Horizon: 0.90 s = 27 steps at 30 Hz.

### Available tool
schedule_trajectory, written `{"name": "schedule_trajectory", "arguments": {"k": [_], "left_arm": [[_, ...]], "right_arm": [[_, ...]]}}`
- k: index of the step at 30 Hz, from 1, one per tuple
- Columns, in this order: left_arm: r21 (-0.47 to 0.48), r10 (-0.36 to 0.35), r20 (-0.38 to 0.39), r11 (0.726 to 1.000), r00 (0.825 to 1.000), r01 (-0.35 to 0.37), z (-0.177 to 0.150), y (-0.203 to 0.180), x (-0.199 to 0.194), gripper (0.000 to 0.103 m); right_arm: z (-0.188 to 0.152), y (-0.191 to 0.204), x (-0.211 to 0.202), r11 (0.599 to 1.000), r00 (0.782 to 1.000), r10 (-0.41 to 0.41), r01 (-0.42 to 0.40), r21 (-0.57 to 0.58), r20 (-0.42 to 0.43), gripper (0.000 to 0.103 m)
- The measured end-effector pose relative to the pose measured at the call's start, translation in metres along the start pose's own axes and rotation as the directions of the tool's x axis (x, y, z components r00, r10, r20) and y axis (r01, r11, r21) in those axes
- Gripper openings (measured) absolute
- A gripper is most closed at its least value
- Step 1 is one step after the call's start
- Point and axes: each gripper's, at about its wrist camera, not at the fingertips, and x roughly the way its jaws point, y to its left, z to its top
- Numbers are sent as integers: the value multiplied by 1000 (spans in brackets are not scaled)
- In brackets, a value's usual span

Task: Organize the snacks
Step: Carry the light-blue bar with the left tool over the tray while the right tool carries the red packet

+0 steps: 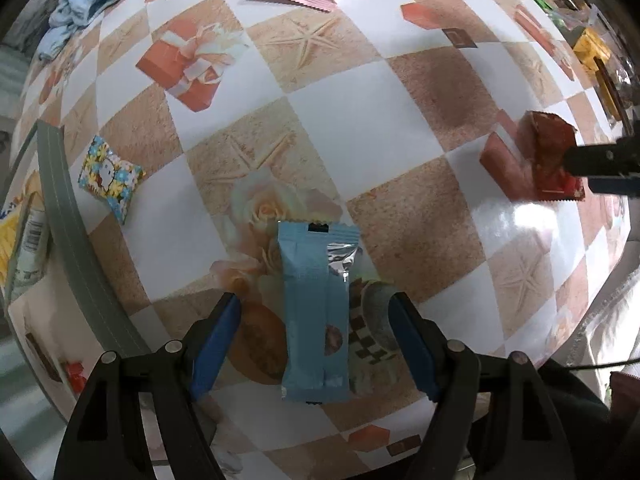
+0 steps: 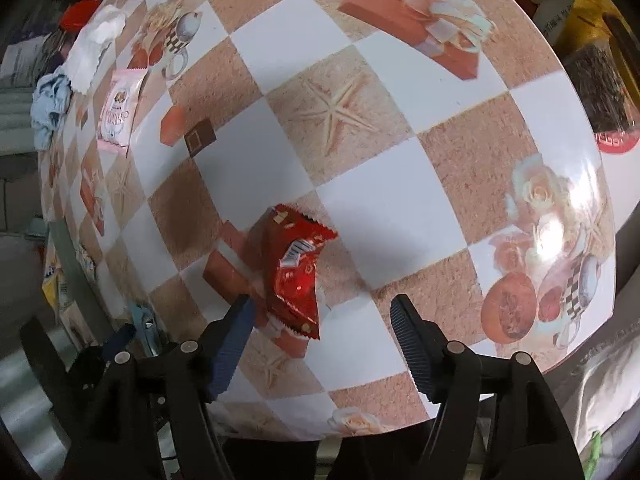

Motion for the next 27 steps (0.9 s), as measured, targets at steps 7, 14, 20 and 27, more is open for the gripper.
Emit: {"name": "schedule_trajectory", "arguments": {"k": [7,14,20,27], "left_arm": [[-14,5,-5,1000,1000,-5,0,1,-1,77],[-3,-15,10,1000,1000,15,-8,7,-6,28],[-28,-44,24,999,999,45,-16,18,-21,28],[-70,-64,75,995,995,69,-24,30,-52,28]], "right_arm": [[22,36,28,996,997,-81,80,-26,-18,55],[19,64,33,987,994,-107,104,-122,-15,28],[9,77,26,981,995,-94,88,-173,-22,28],[-16,110,24,963,994,-106,94,-251,-32,28]]}}
